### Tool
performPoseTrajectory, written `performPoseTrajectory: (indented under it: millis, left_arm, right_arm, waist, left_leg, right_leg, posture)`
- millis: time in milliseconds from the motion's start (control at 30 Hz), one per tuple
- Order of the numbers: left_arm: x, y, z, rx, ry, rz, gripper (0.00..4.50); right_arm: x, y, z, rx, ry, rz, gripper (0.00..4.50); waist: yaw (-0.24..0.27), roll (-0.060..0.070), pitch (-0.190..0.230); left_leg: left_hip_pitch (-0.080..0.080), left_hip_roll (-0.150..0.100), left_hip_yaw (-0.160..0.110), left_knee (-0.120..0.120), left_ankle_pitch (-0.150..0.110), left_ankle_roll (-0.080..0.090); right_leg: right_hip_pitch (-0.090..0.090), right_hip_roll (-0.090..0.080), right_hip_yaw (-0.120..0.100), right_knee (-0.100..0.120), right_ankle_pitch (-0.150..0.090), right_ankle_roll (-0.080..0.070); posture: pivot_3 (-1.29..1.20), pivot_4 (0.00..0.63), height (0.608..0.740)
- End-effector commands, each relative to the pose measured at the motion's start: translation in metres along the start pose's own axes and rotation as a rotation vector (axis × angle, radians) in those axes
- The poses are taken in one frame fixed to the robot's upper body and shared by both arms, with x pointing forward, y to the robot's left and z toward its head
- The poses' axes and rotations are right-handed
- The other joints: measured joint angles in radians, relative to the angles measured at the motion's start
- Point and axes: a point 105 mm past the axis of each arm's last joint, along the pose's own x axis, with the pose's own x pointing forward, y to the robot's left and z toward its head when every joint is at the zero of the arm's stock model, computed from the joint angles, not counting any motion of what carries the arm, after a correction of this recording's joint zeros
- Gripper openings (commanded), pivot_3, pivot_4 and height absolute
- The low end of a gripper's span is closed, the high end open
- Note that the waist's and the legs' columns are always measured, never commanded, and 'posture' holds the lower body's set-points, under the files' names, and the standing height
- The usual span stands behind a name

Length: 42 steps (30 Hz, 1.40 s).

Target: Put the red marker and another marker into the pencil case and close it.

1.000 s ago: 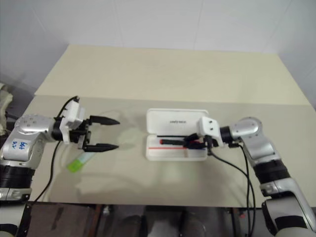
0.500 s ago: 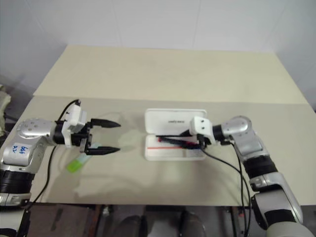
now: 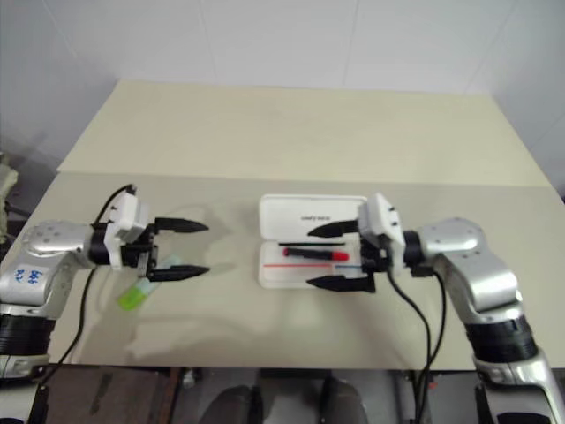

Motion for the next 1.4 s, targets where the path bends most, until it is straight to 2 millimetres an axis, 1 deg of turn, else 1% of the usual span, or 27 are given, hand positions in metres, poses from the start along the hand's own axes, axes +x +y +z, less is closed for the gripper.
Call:
performPoseTrajectory:
  millis: [33, 133, 200, 233, 333, 367, 433, 500, 567, 667, 867, 933, 1067, 1100, 1133, 1200, 1267, 1400]
  left_arm:
    - [-0.022, 0.0, 0.004, 0.029, -0.01, 0.105, 4.5]
    - [-0.04, -0.006, -0.012, -0.014, 0.018, 0.192, 4.5]
    - [-0.049, -0.008, -0.02, -0.039, 0.028, 0.24, 4.5]
    - [-0.056, -0.012, -0.029, -0.069, 0.036, 0.274, 4.5]
    - [-0.069, -0.02, -0.046, -0.114, 0.066, 0.335, 4.5]
    - [-0.072, -0.021, -0.048, -0.119, 0.069, 0.348, 4.5]
    - [-0.083, -0.018, -0.055, -0.123, 0.064, 0.437, 4.5]
    - [-0.088, -0.017, -0.057, -0.113, 0.058, 0.485, 4.5]
    - [-0.089, -0.016, -0.059, -0.141, 0.034, 0.522, 4.5]
    - [-0.087, -0.021, -0.07, -0.19, 0.037, 0.544, 4.5]
    - [-0.075, -0.032, -0.09, -0.263, 0.051, 0.528, 4.5]
    - [-0.071, -0.033, -0.092, -0.288, 0.032, 0.532, 4.5]
    - [-0.071, -0.031, -0.098, -0.308, 0.031, 0.562, 4.5]
    - [-0.071, -0.031, -0.1, -0.311, 0.034, 0.564, 4.1]
    - [-0.071, -0.031, -0.102, -0.31, 0.045, 0.569, 3.85]
    - [-0.071, -0.031, -0.105, -0.303, 0.059, 0.573, 3.22]
    - [-0.071, -0.032, -0.108, -0.31, 0.066, 0.571, 2.51]
    - [-0.078, -0.035, -0.116, -0.339, 0.07, 0.59, 1.15]
  right_arm:
    - [-0.028, -0.009, 0.024, -0.066, -0.057, -0.159, 4.47]
    - [-0.051, -0.019, 0.027, -0.085, -0.055, -0.268, 4.47]
    - [-0.06, -0.022, 0.028, -0.089, -0.053, -0.302, 4.47]
    - [-0.064, -0.023, 0.029, -0.093, -0.055, -0.319, 4.47]
    - [-0.067, -0.024, 0.029, -0.099, -0.05, -0.328, 4.47]
    - [-0.067, -0.024, 0.028, -0.101, -0.046, -0.324, 4.47]
    - [-0.063, -0.023, 0.026, -0.099, -0.036, -0.304, 4.47]
    - [-0.06, -0.023, 0.025, -0.099, -0.035, -0.296, 4.47]
    - [-0.057, -0.024, 0.026, -0.105, -0.038, -0.288, 4.47]
    - [-0.054, -0.025, 0.028, -0.118, -0.034, -0.273, 4.47]
    - [-0.05, -0.025, 0.03, -0.128, -0.028, -0.253, 4.47]
    - [-0.049, -0.023, 0.031, -0.13, -0.025, -0.245, 4.47]
    - [-0.049, -0.021, 0.033, -0.126, -0.026, -0.236, 4.47]
    - [-0.049, -0.02, 0.032, -0.121, -0.025, -0.23, 4.5]
    - [-0.049, -0.019, 0.032, -0.116, -0.023, -0.224, 4.5]
    - [-0.049, -0.017, 0.031, -0.112, -0.02, -0.218, 4.5]
    - [-0.049, -0.017, 0.031, -0.11, -0.02, -0.216, 4.5]
    - [-0.049, -0.015, 0.031, -0.105, -0.017, -0.208, 4.5]
  waist:
    - [-0.002, 0.0, 0.0]
    - [-0.006, 0.0, 0.0]
    - [-0.005, 0.0, 0.0]
    - [-0.005, 0.0, 0.0]
    - [-0.005, 0.0, 0.0]
    - [-0.005, 0.0, 0.0]
    - [0.0, 0.0, 0.0]
    - [0.0, 0.0, 0.0]
    - [0.0, 0.0, 0.0]
    - [-0.004, 0.0, 0.0]
    - [-0.003, 0.0, 0.0]
    - [-0.001, 0.0, 0.0]
    - [-0.003, 0.0, 0.0]
    - [-0.003, 0.0, 0.0]
    - [-0.004, 0.0, 0.0]
    - [-0.004, 0.0, 0.0]
    - [-0.004, 0.0, 0.0]
    - [-0.004, 0.0, 0.0]
  left_leg:
    - [0.0, 0.0, 0.0, 0.0, 0.0, 0.0]
    - [0.002, 0.0, 0.001, 0.0, 0.0, 0.0]
    - [0.002, 0.001, 0.001, -0.001, 0.0, 0.0]
    - [0.002, 0.001, 0.001, -0.001, 0.0, 0.0]
    - [0.002, 0.001, 0.001, -0.001, 0.0, 0.0]
    - [0.002, 0.001, 0.001, -0.001, -0.001, 0.0]
    - [0.002, 0.001, 0.0, -0.001, -0.001, 0.0]
    - [0.002, 0.001, 0.0, -0.001, -0.001, 0.0]
    - [0.002, 0.001, 0.0, -0.001, -0.001, 0.0]
    - [0.002, 0.001, 0.0, -0.001, -0.002, 0.0]
    - [0.002, 0.001, 0.0, -0.002, -0.002, 0.0]
    - [0.002, 0.001, 0.0, -0.001, -0.002, 0.0]
    - [0.002, 0.001, 0.0, -0.001, -0.002, 0.0]
    - [0.002, 0.001, 0.0, -0.001, -0.002, 0.0]
    - [0.002, 0.001, 0.0, -0.001, -0.002, 0.0]
    - [0.002, 0.001, 0.0, -0.001, -0.002, 0.0]
    - [0.002, 0.001, 0.0, -0.001, -0.002, 0.0]
    - [0.002, 0.001, 0.0, -0.002, -0.002, 0.0]
  right_leg:
    - [0.0, 0.0, 0.0, 0.0, 0.0, 0.0]
    - [0.0, 0.0, 0.001, 0.0, 0.0, 0.0]
    - [0.0, 0.0, 0.001, 0.0, 0.0, 0.0]
    - [0.0, 0.0, 0.001, 0.0, 0.0, -0.001]
    - [0.0, 0.0, 0.001, 0.0, 0.0, -0.001]
    - [0.0, 0.0, 0.001, 0.0, 0.0, -0.001]
    - [0.0, 0.0, 0.001, 0.0, 0.0, -0.001]
    - [0.0, 0.0, 0.001, 0.0, 0.0, -0.001]
    - [0.0, 0.0, 0.001, 0.0, 0.0, -0.001]
    - [0.0, 0.0, 0.001, 0.0, 0.0, -0.001]
    - [0.0, 0.0, 0.0, 0.0, 0.0, -0.001]
    - [0.0, 0.0, 0.0, 0.0, 0.0, -0.001]
    - [0.0, 0.0, 0.0, 0.0, 0.0, -0.001]
    - [0.0, 0.0, 0.001, 0.001, 0.0, -0.001]
    - [0.0, 0.0, 0.001, 0.001, 0.0, -0.001]
    - [0.0, 0.0, 0.001, 0.001, 0.0, -0.001]
    - [0.0, -0.001, 0.001, 0.0, 0.0, -0.001]
    - [0.0, -0.001, 0.001, 0.0, 0.0, -0.001]
  posture:
    - [0.0, 0.15, 0.74]
    - [0.0, 0.15, 0.74]
    - [0.0, 0.15, 0.74]
    - [0.0, 0.15, 0.74]
    - [0.0, 0.15, 0.74]
    - [0.0, 0.15, 0.74]
    - [0.0, 0.15, 0.74]
    - [0.0, 0.15, 0.74]
    - [0.0, 0.15, 0.74]
    - [0.0, 0.15, 0.74]
    - [0.0, 0.15, 0.74]
    - [0.0, 0.15, 0.74]
    - [0.0, 0.15, 0.74]
    - [0.0, 0.15, 0.74]
    - [0.0, 0.15, 0.74]
    - [0.0, 0.15, 0.74]
    - [0.0, 0.15, 0.74]
    - [0.0, 0.15, 0.74]
